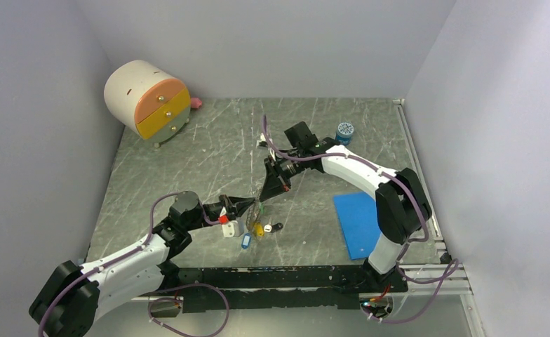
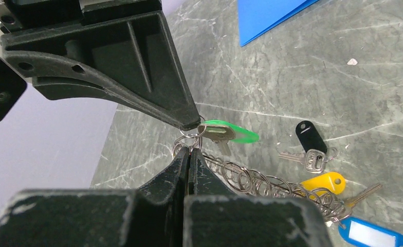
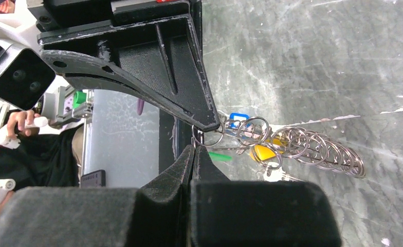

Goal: Put the keys on the keyring

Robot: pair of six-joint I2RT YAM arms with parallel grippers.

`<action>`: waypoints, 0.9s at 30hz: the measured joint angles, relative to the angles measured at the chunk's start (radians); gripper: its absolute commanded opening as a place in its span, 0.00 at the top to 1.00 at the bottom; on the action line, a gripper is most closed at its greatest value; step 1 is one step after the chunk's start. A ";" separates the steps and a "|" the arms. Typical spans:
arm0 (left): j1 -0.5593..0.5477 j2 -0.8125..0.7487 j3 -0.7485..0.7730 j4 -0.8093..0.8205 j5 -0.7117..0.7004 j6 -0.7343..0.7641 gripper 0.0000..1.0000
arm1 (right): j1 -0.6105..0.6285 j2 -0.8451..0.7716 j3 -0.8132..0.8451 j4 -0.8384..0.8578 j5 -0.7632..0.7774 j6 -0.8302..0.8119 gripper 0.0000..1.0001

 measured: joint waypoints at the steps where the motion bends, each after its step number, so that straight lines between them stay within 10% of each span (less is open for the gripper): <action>1: -0.001 0.000 0.000 -0.002 -0.003 0.002 0.97 | 0.000 0.005 0.000 -0.001 0.002 0.002 1.00; 27: -0.005 -0.033 0.000 -0.003 -0.013 0.008 0.98 | -0.013 0.067 0.013 -0.045 0.021 -0.008 1.00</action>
